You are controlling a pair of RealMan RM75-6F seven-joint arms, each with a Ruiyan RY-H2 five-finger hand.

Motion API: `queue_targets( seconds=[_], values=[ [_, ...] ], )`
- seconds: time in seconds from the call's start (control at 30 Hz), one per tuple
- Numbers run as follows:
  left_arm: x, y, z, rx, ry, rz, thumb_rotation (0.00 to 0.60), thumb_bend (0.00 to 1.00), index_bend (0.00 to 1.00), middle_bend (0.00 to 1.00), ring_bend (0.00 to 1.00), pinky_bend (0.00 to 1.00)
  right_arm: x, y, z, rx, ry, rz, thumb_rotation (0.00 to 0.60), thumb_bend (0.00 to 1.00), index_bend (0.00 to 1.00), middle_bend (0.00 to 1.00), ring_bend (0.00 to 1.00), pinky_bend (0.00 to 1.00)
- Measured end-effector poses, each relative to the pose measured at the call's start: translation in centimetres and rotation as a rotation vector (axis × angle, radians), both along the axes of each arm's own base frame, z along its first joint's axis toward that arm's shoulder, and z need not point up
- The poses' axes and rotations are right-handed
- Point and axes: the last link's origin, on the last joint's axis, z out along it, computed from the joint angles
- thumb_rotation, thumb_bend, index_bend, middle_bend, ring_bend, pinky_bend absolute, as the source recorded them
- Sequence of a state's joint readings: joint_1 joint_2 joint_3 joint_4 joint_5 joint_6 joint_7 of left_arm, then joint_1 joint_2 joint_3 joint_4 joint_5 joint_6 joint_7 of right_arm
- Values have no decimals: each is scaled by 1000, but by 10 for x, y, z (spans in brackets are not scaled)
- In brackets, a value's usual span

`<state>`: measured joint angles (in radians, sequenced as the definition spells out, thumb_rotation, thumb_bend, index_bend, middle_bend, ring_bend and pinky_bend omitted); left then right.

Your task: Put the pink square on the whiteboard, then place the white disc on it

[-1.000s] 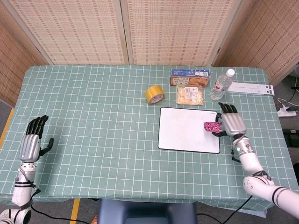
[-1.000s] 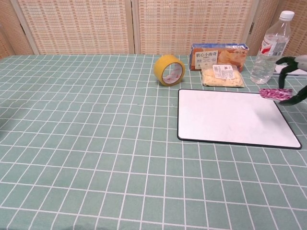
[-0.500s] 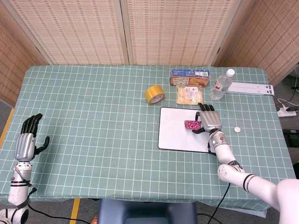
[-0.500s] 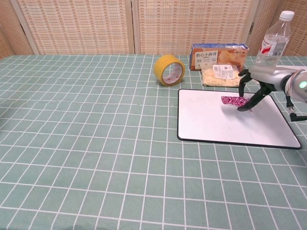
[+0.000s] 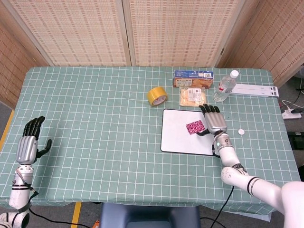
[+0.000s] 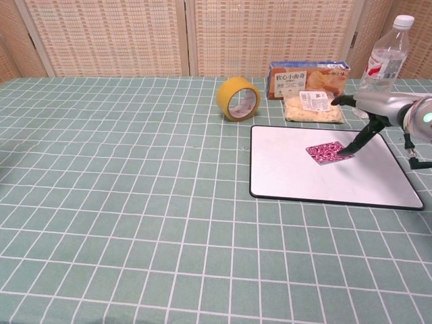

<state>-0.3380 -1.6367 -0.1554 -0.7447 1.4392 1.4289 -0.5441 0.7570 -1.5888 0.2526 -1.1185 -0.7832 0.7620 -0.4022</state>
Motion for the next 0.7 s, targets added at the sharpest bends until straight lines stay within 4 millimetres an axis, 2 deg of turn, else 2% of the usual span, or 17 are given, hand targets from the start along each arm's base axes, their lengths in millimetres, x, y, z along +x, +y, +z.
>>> queue_targets(
  seconds=[0.13, 0.23, 0.37, 0.47, 0.53, 0.7],
  values=[
    [0, 0, 0, 0, 4, -2, 600, 390, 68, 53, 0, 0, -5, 5, 9, -14, 5, -4, 478, 0, 94, 0, 0, 0],
    [0, -1, 0, 0, 2, -1, 600, 390, 68, 53, 0, 0, -15, 12, 23, -40, 28, -3, 479, 0, 152, 0, 0, 0],
    [0, -1, -1, -3, 2, -1, 600, 390, 67, 53, 0, 0, -47, 27, 53, -91, 73, -45, 478, 0, 285, 0, 0, 0],
    [1, -1, -2, -5, 8, -5, 600, 391, 67, 53, 0, 0, -70, 35, 66, -110, 92, -86, 478, 0, 380, 0, 0, 0],
    [2, -1, -4, -8, 13, -7, 600, 391, 68, 53, 0, 0, -82, 37, 71, -115, 104, -106, 480, 3, 412, 0, 0, 0],
    [2, -2, -6, -14, 17, -4, 600, 390, 67, 54, 0, 0, -113, 39, 80, -128, 139, -147, 519, 94, 440, 0, 0, 0]
  ],
)
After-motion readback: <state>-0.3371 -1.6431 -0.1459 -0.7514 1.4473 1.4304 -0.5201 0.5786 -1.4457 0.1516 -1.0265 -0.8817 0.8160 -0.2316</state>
